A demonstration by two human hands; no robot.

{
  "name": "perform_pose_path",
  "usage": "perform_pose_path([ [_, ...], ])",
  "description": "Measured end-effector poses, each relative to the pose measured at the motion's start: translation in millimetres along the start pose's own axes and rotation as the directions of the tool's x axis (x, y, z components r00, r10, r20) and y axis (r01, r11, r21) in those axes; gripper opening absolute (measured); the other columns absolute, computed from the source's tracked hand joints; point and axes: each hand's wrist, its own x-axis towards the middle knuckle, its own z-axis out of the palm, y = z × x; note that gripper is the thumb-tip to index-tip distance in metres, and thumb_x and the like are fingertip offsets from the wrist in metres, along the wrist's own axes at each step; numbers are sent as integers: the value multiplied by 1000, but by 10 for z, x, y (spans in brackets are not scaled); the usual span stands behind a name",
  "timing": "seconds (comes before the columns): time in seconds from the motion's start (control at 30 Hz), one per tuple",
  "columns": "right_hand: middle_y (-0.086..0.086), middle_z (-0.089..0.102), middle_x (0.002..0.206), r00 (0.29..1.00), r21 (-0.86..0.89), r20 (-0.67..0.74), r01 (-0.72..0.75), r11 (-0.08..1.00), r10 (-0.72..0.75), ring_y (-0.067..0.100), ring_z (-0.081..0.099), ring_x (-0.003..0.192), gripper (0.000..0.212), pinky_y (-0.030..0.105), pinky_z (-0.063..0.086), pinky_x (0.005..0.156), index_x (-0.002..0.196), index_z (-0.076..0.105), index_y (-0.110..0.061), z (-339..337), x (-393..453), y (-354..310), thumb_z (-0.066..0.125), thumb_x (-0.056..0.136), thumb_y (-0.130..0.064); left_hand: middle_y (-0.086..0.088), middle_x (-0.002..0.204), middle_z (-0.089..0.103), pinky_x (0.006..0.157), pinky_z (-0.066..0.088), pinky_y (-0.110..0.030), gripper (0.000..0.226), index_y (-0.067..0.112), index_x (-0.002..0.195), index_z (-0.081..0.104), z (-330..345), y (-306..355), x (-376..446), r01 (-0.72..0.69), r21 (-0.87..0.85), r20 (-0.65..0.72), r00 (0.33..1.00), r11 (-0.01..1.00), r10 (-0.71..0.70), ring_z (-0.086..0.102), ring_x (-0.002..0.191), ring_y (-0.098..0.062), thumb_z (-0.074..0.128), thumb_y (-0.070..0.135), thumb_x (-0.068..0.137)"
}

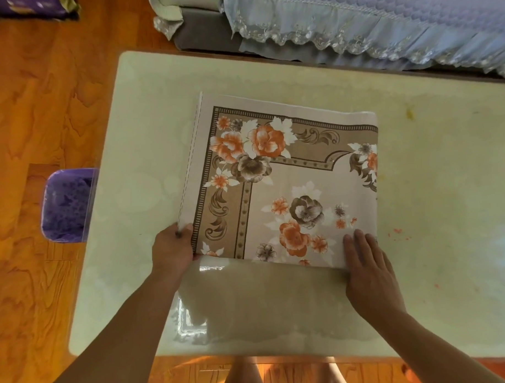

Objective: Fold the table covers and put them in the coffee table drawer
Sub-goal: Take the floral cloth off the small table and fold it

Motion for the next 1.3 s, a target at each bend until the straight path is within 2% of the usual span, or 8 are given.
perform_pose_path([
  [0.33,17,23,163,1000,28,7,19,999,-19,38,15,152,88,52,25,120,158,23,-11,-21,12,32,66,82,-6,-9,82,73,66,61,-36,32,14,91,70,-4,26,0,17,38,2,1000,999,-17,71,70,-25,44,26,107],
  [0.5,13,24,162,1000,216,-6,-11,976,13,35,16,150,85,56,30,118,156,27,-15,-91,59,10,65,81,-8,-12,85,72,62,60,-34,30,13,99,70,-28,40,12,51,11,23,998,999,-51,70,71,-27,43,23,107],
  [0.63,1,20,162,954,493,-14,-255,832,300,26,17,147,68,49,31,115,154,28,-26,-217,196,-63,53,92,-15,-15,86,72,62,59,-34,30,12,99,71,-88,30,42,90,-39,88,992,995,-86,68,74,-27,43,22,107],
  [0.73,3,30,152,820,630,44,-466,621,571,29,37,135,56,45,39,101,151,32,-24,-321,321,-71,48,97,-23,-16,88,72,68,63,-40,28,11,98,70,-123,75,64,130,-53,125,984,990,-123,70,76,-29,46,24,106],
  [0.87,11,44,136,718,700,160,-566,435,677,30,53,108,48,36,38,87,139,47,-12,-379,464,74,58,94,-26,-7,88,67,76,54,-42,33,13,98,59,-142,78,111,-100,454,49,995,885,87,65,82,-33,42,41,103],
  [0.93,10,51,131,723,700,191,-575,424,664,29,55,108,46,37,43,91,134,52,-13,-374,499,165,63,92,-30,-5,93,63,74,47,-38,27,17,105,57,-153,75,94,-111,509,61,994,854,92,60,86,-31,48,42,100],
  [1.13,1,62,99,747,694,284,-593,408,602,25,58,96,37,37,47,83,121,59,-14,-353,303,235,67,94,-37,-2,77,66,62,44,-32,9,17,88,70,-252,-31,25,3,426,8,1000,905,-7,61,72,-24,66,24,93],
  [1.3,8,63,105,748,669,236,-588,455,620,24,55,90,38,35,42,76,120,57,-10,-269,265,144,69,91,-30,-6,94,75,90,58,-45,20,13,107,77,-271,-192,-25,124,113,-162,981,986,-105,71,90,-32,77,20,87],
])
